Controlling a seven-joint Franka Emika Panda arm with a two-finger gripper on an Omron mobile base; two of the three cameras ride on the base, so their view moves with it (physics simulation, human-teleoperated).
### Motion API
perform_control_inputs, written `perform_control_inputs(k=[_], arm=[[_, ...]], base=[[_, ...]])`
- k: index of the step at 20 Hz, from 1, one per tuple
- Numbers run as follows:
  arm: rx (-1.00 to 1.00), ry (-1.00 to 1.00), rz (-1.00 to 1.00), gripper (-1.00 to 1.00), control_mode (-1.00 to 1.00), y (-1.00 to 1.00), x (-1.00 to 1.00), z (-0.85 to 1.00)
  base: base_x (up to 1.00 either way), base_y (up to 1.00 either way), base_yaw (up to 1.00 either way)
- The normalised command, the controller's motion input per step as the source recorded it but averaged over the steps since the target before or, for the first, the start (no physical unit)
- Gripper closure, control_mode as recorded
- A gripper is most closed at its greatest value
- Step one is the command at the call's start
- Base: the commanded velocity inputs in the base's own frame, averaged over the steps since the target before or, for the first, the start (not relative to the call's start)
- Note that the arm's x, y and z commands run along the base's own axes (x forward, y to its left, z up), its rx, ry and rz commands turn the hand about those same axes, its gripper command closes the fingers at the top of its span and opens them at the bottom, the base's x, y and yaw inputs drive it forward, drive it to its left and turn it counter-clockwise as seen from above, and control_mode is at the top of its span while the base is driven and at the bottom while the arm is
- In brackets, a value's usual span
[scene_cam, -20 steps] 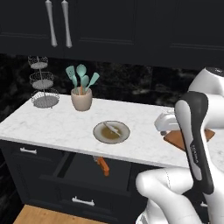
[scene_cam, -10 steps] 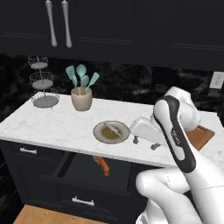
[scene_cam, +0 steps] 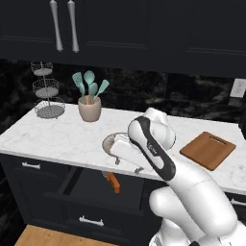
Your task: Pick up the knife from the drawer and place it on the cutting board. Then place the meat from the plate to the cutting board.
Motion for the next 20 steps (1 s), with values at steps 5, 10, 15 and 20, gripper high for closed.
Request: perform_control_inputs(k=[5,10,15,20], arm=[[-0.04,0.01,-0.32,-1.00,-1.00,0.49,0.02,-0.65],[0.00,0.06,-0.16,-1.00,-1.00,0.07,0.33,-0.53],[-0.07,0.13,-0.04,-1.00,-1.00,0.01,0.72,-0.37],[-0.15,0.08,0.07,-1.00,-1.00,0.21,0.30,-0.25]], base=[[0.00,0.00,0.00],[0.00,0.00,0.00],[0.00,0.00,0.00],[0.00,0.00,0.00]])
